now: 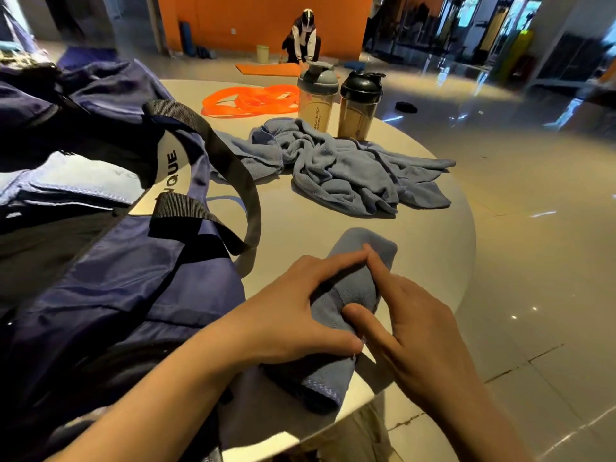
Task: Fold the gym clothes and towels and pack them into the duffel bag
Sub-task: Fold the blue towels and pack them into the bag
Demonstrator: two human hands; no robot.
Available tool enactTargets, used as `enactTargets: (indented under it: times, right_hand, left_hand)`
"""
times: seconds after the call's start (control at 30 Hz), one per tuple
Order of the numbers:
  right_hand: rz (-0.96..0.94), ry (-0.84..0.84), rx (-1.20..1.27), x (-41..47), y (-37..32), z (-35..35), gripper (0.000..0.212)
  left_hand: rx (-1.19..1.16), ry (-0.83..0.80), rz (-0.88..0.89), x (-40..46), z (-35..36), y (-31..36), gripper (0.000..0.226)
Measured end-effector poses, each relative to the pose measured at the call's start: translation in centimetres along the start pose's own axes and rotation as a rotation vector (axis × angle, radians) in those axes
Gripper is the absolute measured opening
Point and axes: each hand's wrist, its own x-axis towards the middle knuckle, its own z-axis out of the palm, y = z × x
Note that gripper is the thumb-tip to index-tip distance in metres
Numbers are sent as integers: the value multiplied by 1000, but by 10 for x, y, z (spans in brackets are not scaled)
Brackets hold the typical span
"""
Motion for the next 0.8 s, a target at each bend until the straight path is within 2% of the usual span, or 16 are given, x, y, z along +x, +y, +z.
enactTargets:
  times: [0.07,0.13,0.27,0.37,0.47,0.53,0.7,0.8]
  right_hand:
    - [-25,106,-33,2,-7,-7,66]
    - [39,107,8,3,-15,-15,66]
    - [167,-22,383,7,-27,-31,59]
    - [131,-29,738,14,-33,-34,60]
    - [61,-34,922,22,-42,-35,67]
    - [65,-54,1023,26,-50,-36,62]
    - [54,-74,1079,40,-76,-33,66]
    - [24,-138,1089,57,-98,-31,66]
  left_hand:
    - [-106,14,36,-3,2,-2,92]
    - [-147,51,72,-6,2,0,94]
    - [-217,136,156,-12,1,7,93]
    - [-332,128,172,-17,-4,11,92]
    - [-383,142,175,-25,-10,15,93]
    - [-397,160,165,-32,-15,16,93]
    - [-292,242,101,-58,-36,17,95]
    - [-212,347,110,-76,-52,18,93]
